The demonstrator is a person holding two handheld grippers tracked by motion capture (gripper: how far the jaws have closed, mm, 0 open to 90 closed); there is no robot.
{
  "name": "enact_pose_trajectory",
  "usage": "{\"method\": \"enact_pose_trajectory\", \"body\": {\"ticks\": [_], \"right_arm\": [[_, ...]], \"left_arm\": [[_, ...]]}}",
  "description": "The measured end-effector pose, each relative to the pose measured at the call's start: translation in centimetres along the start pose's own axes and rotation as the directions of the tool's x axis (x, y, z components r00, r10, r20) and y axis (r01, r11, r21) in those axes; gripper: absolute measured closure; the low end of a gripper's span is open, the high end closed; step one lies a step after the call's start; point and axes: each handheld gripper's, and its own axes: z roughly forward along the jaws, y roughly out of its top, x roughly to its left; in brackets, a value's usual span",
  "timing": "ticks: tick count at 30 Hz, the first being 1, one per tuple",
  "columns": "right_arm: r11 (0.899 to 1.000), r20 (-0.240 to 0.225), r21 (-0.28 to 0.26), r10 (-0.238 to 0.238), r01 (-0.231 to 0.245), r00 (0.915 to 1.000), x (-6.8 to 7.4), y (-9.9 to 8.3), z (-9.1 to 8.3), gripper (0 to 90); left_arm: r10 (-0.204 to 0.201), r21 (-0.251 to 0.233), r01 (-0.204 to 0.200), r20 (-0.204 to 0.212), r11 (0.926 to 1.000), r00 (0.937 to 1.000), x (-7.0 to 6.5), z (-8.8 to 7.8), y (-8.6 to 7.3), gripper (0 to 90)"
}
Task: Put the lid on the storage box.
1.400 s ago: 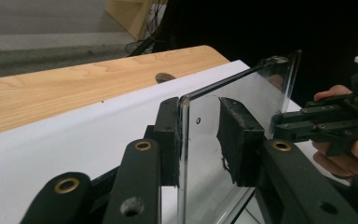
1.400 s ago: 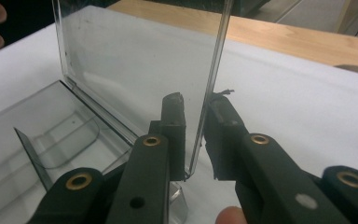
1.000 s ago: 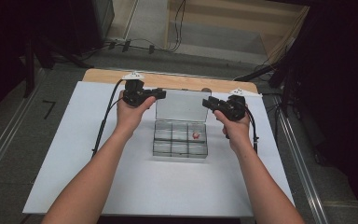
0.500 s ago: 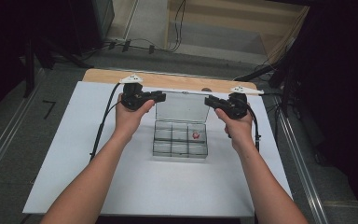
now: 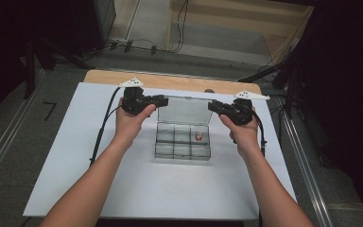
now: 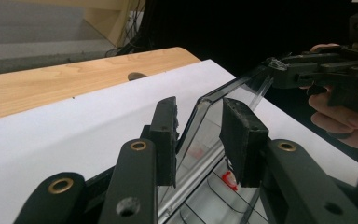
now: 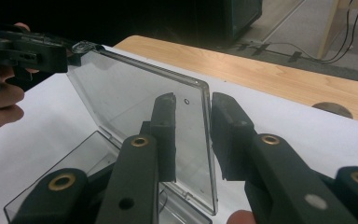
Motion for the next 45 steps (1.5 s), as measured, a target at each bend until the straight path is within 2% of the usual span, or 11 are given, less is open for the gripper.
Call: {"method": "enact_pose_trajectory", "body": {"ticks": [14, 18, 25, 45], "right_arm": [[0.999, -0.015, -0.003, -0.037, 0.037, 0.9992, 1.1, -1.2, -1.4, 66.5], [0.999, -0.017, -0.009, -0.048, 0.048, 0.9987, 1.4, -1.6, -1.6, 65.1], [0.998, -0.012, -0.004, -0.06, 0.06, 0.9981, 1.8, -2.2, -2.1, 64.1], [0.999, -0.034, 0.005, -0.047, 0.047, 0.9983, 2.2, -4.1, -2.9, 63.4]], "left_arm": [[0.016, -0.013, -0.016, 0.02, 0.9998, 0.9997, -1.4, -1.0, -1.1, 59.8], [0.033, -0.01, -0.033, 0.014, 0.9994, 0.9994, -1.9, -1.2, -1.4, 58.4], [0.037, -0.013, -0.037, 0.016, 0.9992, 0.9992, -2.5, -1.6, -2.1, 55.9], [0.045, 0.001, -0.045, 0.005, 0.999, 0.999, -3.5, -2.2, -3.7, 47.6]]}}
